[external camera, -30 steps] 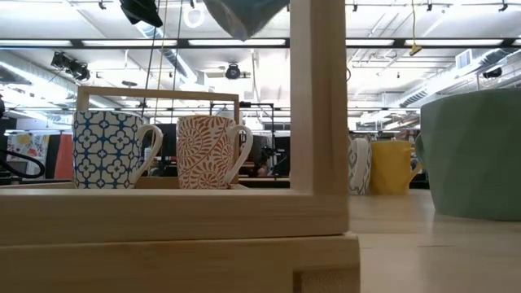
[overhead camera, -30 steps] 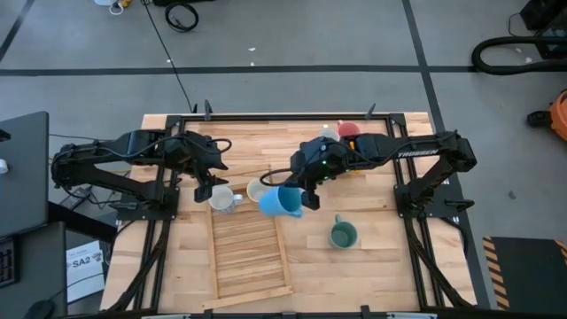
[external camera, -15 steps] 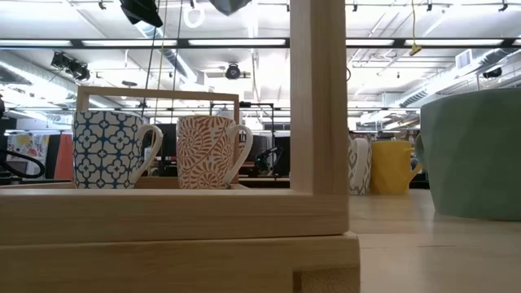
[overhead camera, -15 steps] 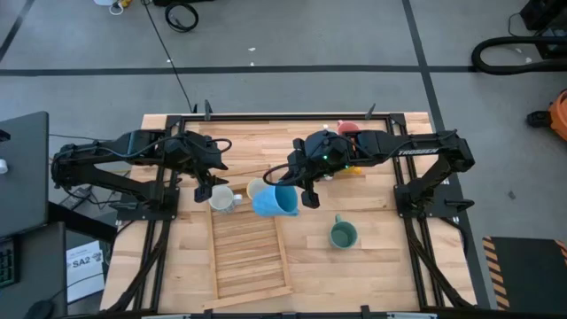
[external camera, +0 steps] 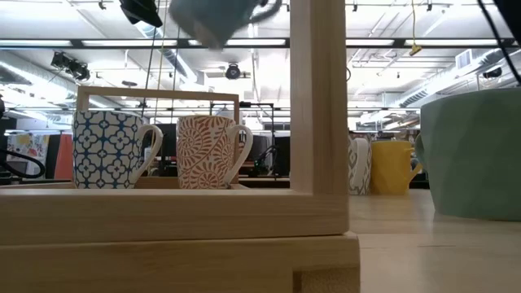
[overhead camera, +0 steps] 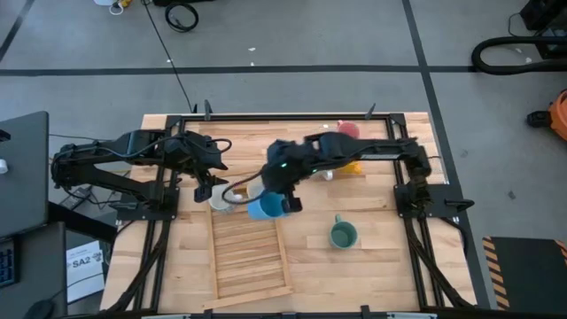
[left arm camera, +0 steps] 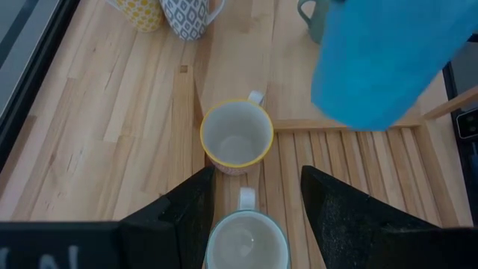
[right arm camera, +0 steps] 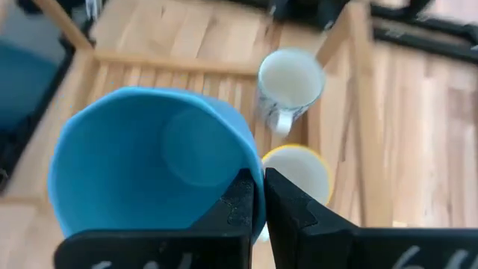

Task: Place coffee mugs
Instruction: Put the light blue mug on the shelf

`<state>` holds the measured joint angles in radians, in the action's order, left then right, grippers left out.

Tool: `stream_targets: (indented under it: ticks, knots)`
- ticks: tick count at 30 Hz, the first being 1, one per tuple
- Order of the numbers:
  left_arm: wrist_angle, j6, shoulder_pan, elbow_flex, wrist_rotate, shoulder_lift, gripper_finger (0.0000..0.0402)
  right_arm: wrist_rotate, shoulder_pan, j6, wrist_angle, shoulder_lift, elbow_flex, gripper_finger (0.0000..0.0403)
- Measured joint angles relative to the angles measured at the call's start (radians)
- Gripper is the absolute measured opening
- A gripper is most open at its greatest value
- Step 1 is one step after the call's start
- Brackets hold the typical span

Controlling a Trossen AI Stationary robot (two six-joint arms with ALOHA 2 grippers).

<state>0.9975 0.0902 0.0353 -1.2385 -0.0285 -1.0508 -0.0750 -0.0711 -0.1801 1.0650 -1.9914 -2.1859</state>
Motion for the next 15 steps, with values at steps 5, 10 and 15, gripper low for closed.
stream_targets:
  ticks: [5, 10, 15]
  knots:
    - [0.032, 0.000, 0.000, 0.000, 0.000, 0.000, 0.0204, -0.011, 0.001, -0.070, 0.029, -0.085, -0.020, 0.0023]
    - [0.080, 0.002, 0.000, 0.000, 0.000, 0.000, 0.0204, -0.040, 0.000, -0.125, 0.032, -0.143, -0.021, 0.0024]
    - [0.087, 0.002, 0.000, 0.000, 0.000, 0.000, 0.0204, -0.055, 0.000, -0.138, 0.020, -0.186, -0.020, 0.0024]
